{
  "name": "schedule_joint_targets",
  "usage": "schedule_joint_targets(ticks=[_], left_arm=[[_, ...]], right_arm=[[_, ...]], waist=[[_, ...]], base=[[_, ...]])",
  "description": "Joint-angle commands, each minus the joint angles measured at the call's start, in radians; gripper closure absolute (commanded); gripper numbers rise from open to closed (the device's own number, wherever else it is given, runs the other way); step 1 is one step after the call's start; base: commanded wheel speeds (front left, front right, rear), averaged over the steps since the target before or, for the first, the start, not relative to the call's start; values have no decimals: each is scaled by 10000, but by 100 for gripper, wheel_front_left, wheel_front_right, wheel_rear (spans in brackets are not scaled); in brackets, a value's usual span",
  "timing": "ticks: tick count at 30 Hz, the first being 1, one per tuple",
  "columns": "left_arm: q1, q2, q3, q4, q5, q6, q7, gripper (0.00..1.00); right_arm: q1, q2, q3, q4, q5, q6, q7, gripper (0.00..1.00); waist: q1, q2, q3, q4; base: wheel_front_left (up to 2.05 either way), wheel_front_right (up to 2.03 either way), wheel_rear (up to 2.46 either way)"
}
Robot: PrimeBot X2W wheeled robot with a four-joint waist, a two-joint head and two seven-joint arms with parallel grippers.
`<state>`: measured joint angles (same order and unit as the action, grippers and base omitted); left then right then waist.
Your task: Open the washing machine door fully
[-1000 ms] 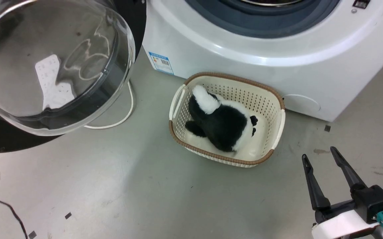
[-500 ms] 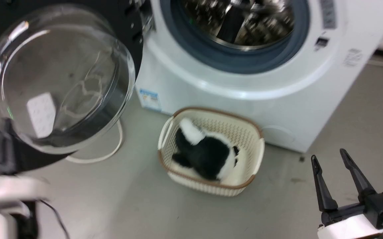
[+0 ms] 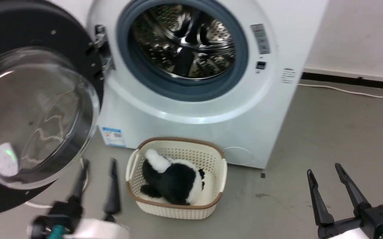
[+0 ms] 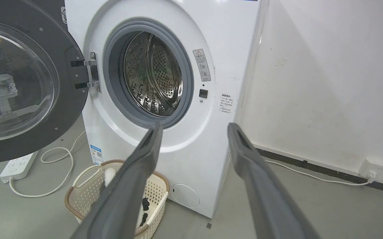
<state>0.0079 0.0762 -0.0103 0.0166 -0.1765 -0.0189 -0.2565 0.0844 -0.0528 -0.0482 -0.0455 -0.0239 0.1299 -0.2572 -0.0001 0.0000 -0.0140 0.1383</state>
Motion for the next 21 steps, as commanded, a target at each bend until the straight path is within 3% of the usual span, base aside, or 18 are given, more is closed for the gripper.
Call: schedule_joint_targets(ticks=[1,8,20,21], left_arm=[[324,-70,-185,53,42,95,-52,0],[846,-172,-814,275,280,298,-52,0],[925,-209,-886,620,338,243,-53,0],[767,-226,-913,607,330,249,12,100]], right_arm=[[148,25,29,-44,119,8,-42,0],[345,25,68,86,215,8,-44,0],[528,25,9,471,86,8,-44,0],[356,0,16,512,87,0,6,100]], waist=[[1,0,-71,-261],[1,0,-117,-680],[1,0,-180,-863],[1,0,-187,-872]], base=[[0,0,0],[0,0,0],[0,0,0],[0,0,0]])
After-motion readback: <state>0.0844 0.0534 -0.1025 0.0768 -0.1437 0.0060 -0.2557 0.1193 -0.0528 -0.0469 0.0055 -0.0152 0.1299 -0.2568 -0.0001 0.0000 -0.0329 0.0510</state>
